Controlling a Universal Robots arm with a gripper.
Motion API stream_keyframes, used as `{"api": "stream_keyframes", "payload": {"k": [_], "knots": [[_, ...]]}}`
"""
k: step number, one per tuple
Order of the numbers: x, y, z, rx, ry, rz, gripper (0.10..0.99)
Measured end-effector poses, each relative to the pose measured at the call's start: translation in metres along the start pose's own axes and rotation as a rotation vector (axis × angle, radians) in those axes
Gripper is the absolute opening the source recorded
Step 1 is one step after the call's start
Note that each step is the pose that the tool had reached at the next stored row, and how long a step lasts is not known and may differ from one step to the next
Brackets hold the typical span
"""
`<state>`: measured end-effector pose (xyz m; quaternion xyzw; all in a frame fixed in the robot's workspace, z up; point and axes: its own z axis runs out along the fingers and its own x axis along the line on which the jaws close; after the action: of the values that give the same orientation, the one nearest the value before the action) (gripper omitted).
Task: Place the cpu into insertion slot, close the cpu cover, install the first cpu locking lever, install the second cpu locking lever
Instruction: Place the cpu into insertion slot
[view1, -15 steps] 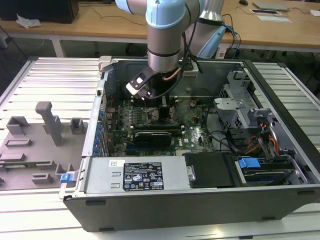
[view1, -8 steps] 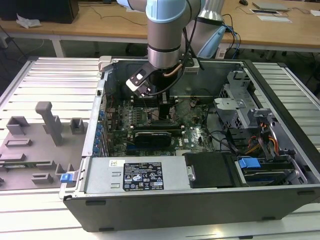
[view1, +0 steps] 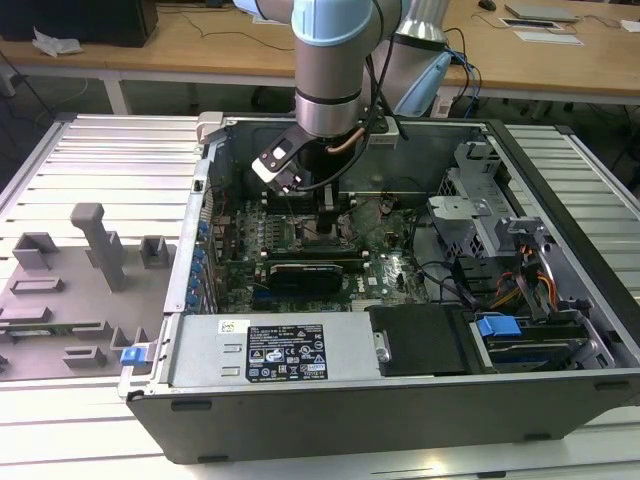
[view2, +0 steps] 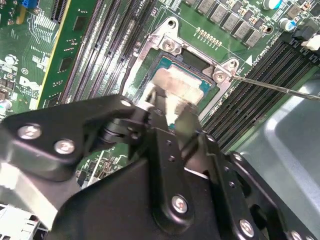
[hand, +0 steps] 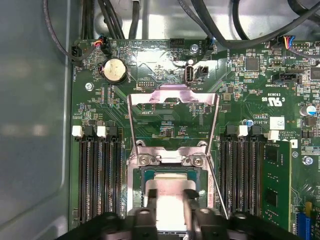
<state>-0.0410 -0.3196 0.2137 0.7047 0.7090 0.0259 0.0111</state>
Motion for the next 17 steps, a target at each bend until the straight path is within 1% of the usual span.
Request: {"api": "stream_keyframes", "payload": {"k": [2,3,5,6,8,10,14,15,16,17], "knots": [[0.0000,0.0000,0.0000,0.000,0.0000,0.000,0.231],[0.0000,0.0000,-0.0001,0.000,0.0000,0.000,0.110],[0.0000,0.0000,-0.0001,0.000,0.0000,0.000,0.106],[-0.0001,0.0000,-0.0002,0.010,-0.0003,0.000,0.106],[0.0000,0.0001,-0.0001,0.011,0.0000,0.000,0.106],[0.0001,0.0003,-0.0019,0.011,0.0001,0.000,0.106],[0.0002,0.0008,-0.0121,0.010,0.0001,0.000,0.106],[0.0004,0.0011,-0.0179,0.010,0.0001,0.000,0.106],[0.0004,0.0013,-0.0210,0.010,0.0001,0.000,0.106],[0.0005,0.0016,-0.0263,0.009,0.0000,0.000,0.106]]}}
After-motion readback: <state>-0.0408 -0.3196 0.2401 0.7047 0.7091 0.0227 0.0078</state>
